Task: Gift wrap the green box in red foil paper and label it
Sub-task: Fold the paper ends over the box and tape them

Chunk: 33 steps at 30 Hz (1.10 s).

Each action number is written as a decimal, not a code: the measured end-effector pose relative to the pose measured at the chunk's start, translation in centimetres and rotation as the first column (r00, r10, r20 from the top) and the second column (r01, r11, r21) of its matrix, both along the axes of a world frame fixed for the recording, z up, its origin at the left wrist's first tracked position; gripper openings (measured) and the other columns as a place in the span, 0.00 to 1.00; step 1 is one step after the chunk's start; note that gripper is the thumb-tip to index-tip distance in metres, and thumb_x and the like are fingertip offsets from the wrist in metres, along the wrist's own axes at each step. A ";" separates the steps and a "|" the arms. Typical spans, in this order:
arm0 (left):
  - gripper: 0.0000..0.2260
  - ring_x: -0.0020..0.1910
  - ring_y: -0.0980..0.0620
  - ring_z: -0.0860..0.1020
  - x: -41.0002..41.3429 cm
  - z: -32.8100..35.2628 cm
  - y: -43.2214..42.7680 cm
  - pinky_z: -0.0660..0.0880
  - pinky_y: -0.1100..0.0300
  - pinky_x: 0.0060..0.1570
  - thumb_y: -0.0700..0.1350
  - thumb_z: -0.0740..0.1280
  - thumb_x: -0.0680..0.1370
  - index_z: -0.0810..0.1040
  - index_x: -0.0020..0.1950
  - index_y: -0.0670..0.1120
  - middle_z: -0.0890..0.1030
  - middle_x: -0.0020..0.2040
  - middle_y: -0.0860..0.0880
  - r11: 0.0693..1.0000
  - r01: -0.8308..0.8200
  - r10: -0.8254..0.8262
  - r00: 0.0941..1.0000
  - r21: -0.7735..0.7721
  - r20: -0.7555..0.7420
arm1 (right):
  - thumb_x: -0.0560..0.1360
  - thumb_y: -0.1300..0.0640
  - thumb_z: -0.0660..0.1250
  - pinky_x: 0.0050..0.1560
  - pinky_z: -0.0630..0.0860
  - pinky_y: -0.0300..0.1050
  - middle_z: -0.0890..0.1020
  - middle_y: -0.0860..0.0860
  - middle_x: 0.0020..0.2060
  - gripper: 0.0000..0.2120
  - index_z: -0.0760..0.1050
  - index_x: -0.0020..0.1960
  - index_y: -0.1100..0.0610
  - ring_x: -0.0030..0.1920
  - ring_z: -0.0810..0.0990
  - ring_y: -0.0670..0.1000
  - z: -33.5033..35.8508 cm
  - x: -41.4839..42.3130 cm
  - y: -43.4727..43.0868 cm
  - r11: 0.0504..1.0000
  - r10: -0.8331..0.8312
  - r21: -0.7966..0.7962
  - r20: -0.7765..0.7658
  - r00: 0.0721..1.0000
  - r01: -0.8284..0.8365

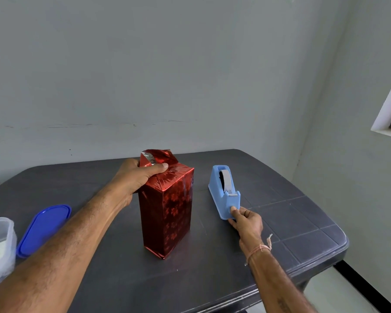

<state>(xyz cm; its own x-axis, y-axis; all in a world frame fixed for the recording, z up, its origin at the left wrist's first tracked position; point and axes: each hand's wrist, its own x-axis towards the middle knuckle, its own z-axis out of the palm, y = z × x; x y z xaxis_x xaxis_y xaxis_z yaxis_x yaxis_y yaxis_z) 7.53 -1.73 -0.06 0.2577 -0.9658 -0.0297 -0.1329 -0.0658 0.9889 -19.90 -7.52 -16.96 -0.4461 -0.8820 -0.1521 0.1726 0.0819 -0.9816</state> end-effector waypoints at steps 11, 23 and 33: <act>0.20 0.40 0.52 0.86 0.4 -0.1 -0.2 0.77 0.61 0.38 0.49 0.82 0.68 0.83 0.55 0.42 0.88 0.43 0.47 1.000 -0.008 0.009 0.999 0.030 -0.034 | 0.77 0.43 0.71 0.47 0.82 0.45 0.82 0.51 0.46 0.22 0.79 0.52 0.64 0.49 0.81 0.47 9.6 1.5 6.5 0.834 0.445 -0.253 -0.220 0.868 -0.491; 0.09 0.27 0.53 0.82 0.3 0.3 0.0 0.75 0.65 0.25 0.44 0.78 0.74 0.82 0.46 0.40 0.85 0.35 0.45 0.998 0.004 0.002 0.996 0.058 -0.093 | 0.82 0.46 0.66 0.46 0.68 0.44 0.74 0.47 0.36 0.17 0.77 0.45 0.60 0.40 0.70 0.46 22.9 9.6 3.0 0.273 0.579 0.238 -0.814 -0.038 -0.932; 0.08 0.25 0.56 0.81 0.5 0.1 0.0 0.74 0.66 0.25 0.45 0.75 0.77 0.82 0.42 0.42 0.84 0.33 0.48 0.999 0.015 -0.012 0.997 0.036 -0.072 | 0.81 0.44 0.67 0.48 0.68 0.44 0.73 0.48 0.36 0.20 0.77 0.45 0.62 0.39 0.70 0.46 23.4 11.2 2.1 0.255 0.576 0.429 -0.787 -0.220 -0.866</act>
